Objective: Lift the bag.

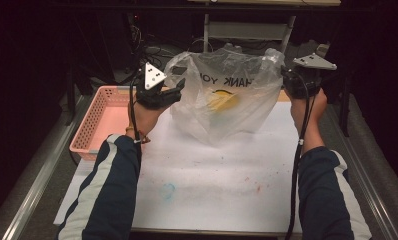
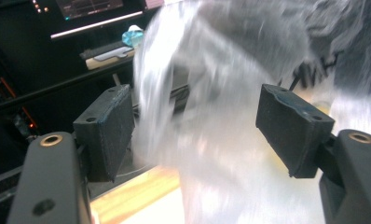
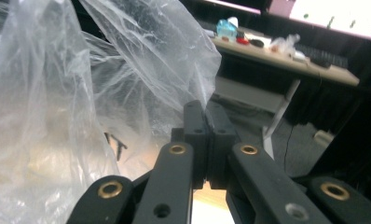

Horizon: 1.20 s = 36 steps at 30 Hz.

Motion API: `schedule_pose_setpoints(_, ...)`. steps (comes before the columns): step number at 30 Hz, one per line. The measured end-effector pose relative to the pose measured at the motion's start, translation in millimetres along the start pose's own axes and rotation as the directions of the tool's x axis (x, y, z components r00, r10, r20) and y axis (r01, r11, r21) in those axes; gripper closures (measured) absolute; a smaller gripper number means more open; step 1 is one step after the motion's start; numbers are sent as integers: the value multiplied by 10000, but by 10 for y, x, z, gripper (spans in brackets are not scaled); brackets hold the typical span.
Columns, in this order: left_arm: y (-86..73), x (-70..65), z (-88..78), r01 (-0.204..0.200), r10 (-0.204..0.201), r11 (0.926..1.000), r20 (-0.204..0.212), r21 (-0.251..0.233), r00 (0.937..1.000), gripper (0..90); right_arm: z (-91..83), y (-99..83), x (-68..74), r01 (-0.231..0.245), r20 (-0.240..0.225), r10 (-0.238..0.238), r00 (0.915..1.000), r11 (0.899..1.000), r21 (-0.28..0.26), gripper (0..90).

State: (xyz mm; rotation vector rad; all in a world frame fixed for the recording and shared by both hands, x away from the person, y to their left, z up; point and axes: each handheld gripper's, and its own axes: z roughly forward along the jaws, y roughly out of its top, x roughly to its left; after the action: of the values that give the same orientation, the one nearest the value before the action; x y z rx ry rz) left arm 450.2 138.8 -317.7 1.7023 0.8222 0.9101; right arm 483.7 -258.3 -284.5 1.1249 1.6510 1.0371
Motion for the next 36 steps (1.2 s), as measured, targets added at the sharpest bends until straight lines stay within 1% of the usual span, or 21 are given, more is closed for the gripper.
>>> schedule_pose_setpoints(1,-30,14,-6,-15,15,10000,85,37,10000,325,23,-12,-31,34,118,-35,9999,10000,80,900)
schedule_pose_setpoints(2,-42,24,-2,-78,80,9998,-76,209,9999,407,42,-21,-59,69,213,-72,9997,9998,174,900)
schedule_pose_setpoints(3,-45,34,-3,-45,52,9994,-226,334,9997,442,55,-23,-86,59,299,-66,9995,9997,220,900)
schedule_pose_setpoints(4,-41,64,-10,-244,245,9995,-46,214,9997,522,54,-17,-112,-39,346,31,9994,9998,206,900)
schedule_pose_setpoints(5,-32,69,-22,-400,399,9989,71,256,9992,673,43,1,-139,-160,322,155,9994,9998,132,900)
schedule_pose_setpoints(6,-7,74,-20,-728,729,9970,-15,280,9973,704,16,31,-160,-342,199,341,9992,9994,51,900)
schedule_pose_setpoints(7,15,74,-22,-876,877,9957,-34,312,9961,732,-17,72,-172,-426,125,427,9990,9991,-58,900)
schedule_pose_setpoints(8,38,70,-27,-946,950,9951,-103,295,9954,752,-55,121,-172,-339,155,341,9993,9993,-141,900)
schedule_pose_setpoints(10,73,58,-43,-917,919,9957,-112,145,9957,753,-132,225,-158,-150,225,157,9996,9994,-303,900)
schedule_pose_setpoints(12,88,25,-48,-1048,1050,9944,-114,110,9944,773,-215,316,-145,-124,277,137,9995,9989,-463,900)
schedule_pose_setpoints(14,94,-14,-41,-1195,1194,9927,61,164,9928,800,-290,392,-126,-67,275,82,9996,9984,-564,900)
schedule_pose_setpoints(16,96,-62,-42,-1352,1345,9905,271,260,9905,827,-341,453,-98,176,423,-152,9990,9982,-566,900)
schedule_pose_setpoints(19,85,-103,-73,-1247,1240,9922,778,42,9892,870,-386,512,-71,278,454,-254,9986,9981,-542,900)
schedule_pose_setpoints(22,38,-203,-146,-1343,1377,9904,1349,-340,9812,879,-361,499,-39,345,401,-327,9987,9984,-446,900)
schedule_pose_setpoints(25,-51,-351,-208,-1529,1607,9867,1864,-554,9692,880,-304,440,-13,459,431,-445,9981,9985,-305,900)
schedule_pose_setpoints(26,-87,-394,-227,-1486,1594,9867,2085,-665,9649,880,-287,418,-11,417,410,-409,9983,9989,-209,900)
schedule_pose_setpoints(29,-191,-518,-223,-1521,1612,9868,2506,-555,9546,879,-242,350,-15,384,405,-378,9985,9992,-127,900)
schedule_pose_setpoints(30,-223,-562,-204,-1622,1693,9856,2531,-487,9525,879,-235,332,-17,342,378,-338,9987,9994,-108,876)
schedule_pose_setpoints(32,-268,-625,-158,-1830,1837,9827,2621,-274,9474,879,-232,305,-15,249,388,-244,9989,9996,-130,779)
schedule_pose_setpoints(34,-297,-662,-102,-1862,1825,9824,2665,-115,9464,878,-250,279,-4,243,255,-236,9994,9993,-270,728)
schedule_pose_setpoints(36,-317,-682,-49,-1831,1761,9831,2740,-1,9455,878,-278,246,8,174,-142,-181,9997,9985,-521,591)
